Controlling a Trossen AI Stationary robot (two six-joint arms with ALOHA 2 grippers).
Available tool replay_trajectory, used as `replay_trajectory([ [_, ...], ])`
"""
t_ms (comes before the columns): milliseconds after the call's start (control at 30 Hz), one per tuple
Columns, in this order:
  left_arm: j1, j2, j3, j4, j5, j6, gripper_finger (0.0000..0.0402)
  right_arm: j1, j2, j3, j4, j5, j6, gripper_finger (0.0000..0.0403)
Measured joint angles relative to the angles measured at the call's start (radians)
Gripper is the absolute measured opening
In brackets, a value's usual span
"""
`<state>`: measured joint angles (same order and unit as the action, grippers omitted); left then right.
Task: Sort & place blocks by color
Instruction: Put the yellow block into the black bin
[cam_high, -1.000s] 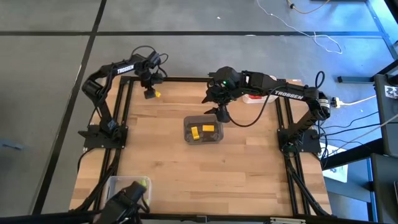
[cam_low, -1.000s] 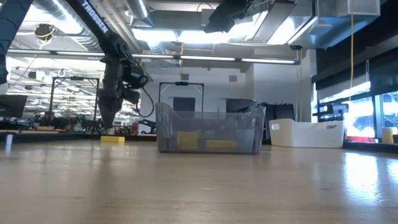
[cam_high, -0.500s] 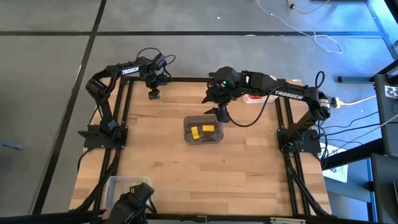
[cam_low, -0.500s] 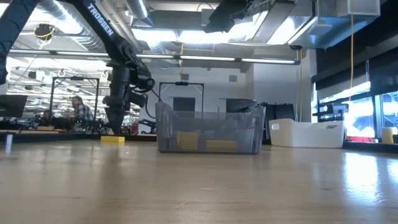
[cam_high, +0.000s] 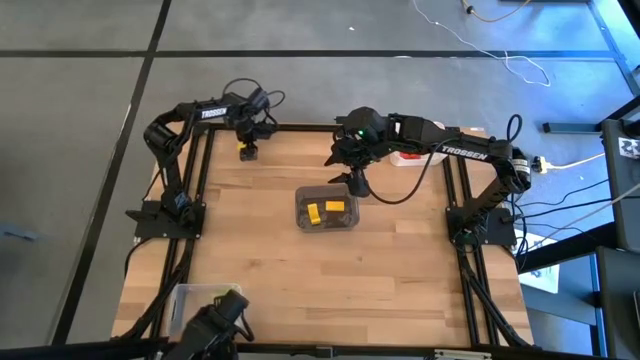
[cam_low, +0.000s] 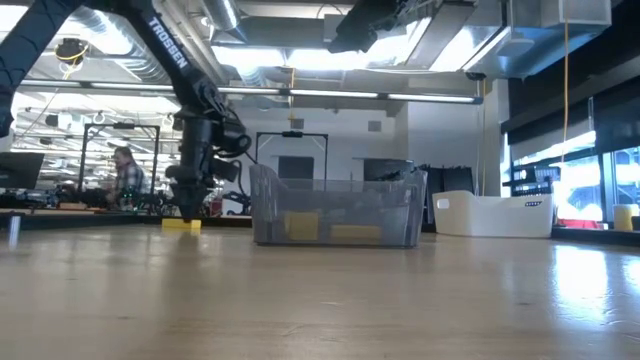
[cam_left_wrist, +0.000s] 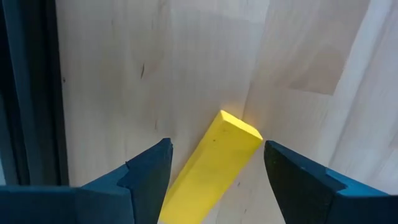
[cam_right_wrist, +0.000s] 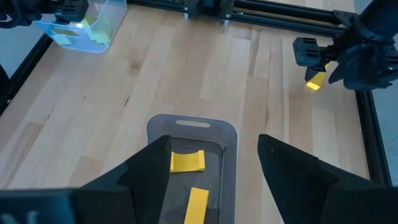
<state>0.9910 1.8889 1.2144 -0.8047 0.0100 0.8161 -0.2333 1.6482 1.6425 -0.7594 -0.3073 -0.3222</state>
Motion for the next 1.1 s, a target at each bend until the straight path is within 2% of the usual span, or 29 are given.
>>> replay_trajectory([
  [433, 0.03, 0.032, 0.005, -0.01, 0.063, 0.059, 0.0245, 0.0, 0.0, 0.0, 0.0, 0.0, 0.0, 0.0242],
  [800, 0.023, 0.035, 0.006, -0.01, 0.031, 0.061, 0.0243, 0.0, 0.0, 0.0, 0.0, 0.0, 0.0, 0.0242],
  [1100, 0.014, 0.037, 0.005, -0.007, -0.02, 0.056, 0.0195, 0.0, 0.0, 0.0, 0.0, 0.0, 0.0, 0.0242],
])
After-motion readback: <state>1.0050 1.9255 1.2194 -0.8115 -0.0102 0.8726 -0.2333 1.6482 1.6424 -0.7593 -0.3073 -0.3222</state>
